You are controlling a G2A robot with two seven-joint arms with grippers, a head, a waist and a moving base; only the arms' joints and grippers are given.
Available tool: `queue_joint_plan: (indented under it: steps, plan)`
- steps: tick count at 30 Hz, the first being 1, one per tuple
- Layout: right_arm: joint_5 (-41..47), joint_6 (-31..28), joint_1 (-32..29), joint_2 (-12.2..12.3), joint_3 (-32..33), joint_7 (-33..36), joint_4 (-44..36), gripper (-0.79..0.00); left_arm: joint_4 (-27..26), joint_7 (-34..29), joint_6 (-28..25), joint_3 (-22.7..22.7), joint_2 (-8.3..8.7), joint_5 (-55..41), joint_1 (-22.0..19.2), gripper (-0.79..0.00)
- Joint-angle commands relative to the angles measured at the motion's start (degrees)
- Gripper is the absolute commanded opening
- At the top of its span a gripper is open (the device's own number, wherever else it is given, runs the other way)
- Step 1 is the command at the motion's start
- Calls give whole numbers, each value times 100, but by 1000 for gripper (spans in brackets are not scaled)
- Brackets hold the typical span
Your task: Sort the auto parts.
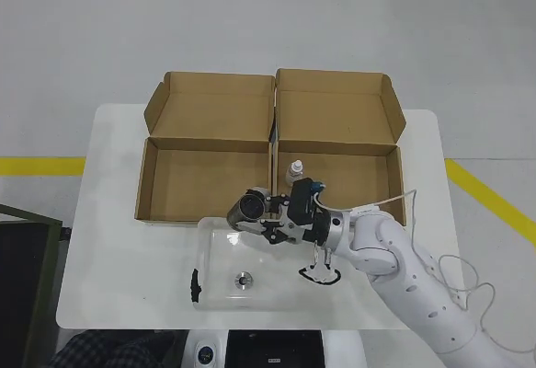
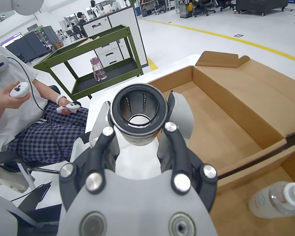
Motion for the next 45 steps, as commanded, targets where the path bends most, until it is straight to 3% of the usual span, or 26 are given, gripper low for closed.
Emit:
queue_joint_plan:
  steps: [1, 11, 20, 31, 45]
  plan:
    - [15, 16, 11, -7, 4, -10, 5, -785, 0, 0, 0, 0, 0, 0, 0, 0]
    - [-354, 291, 161, -57, -24, 32, 65, -785, 0, 0, 0, 0, 0, 0, 0, 0]
    - [-1198, 770, 512, -164, -270, 91, 233, -785, 0, 0, 0, 0, 0, 0, 0, 0]
    - [-2066, 1431, 1133, -408, -787, 111, 861, -785, 0, 0, 0, 0, 0, 0, 0, 0]
    - [-2482, 1914, 1912, -788, -1329, 346, 1866, -785, 0, 0, 0, 0, 0, 0, 0, 0]
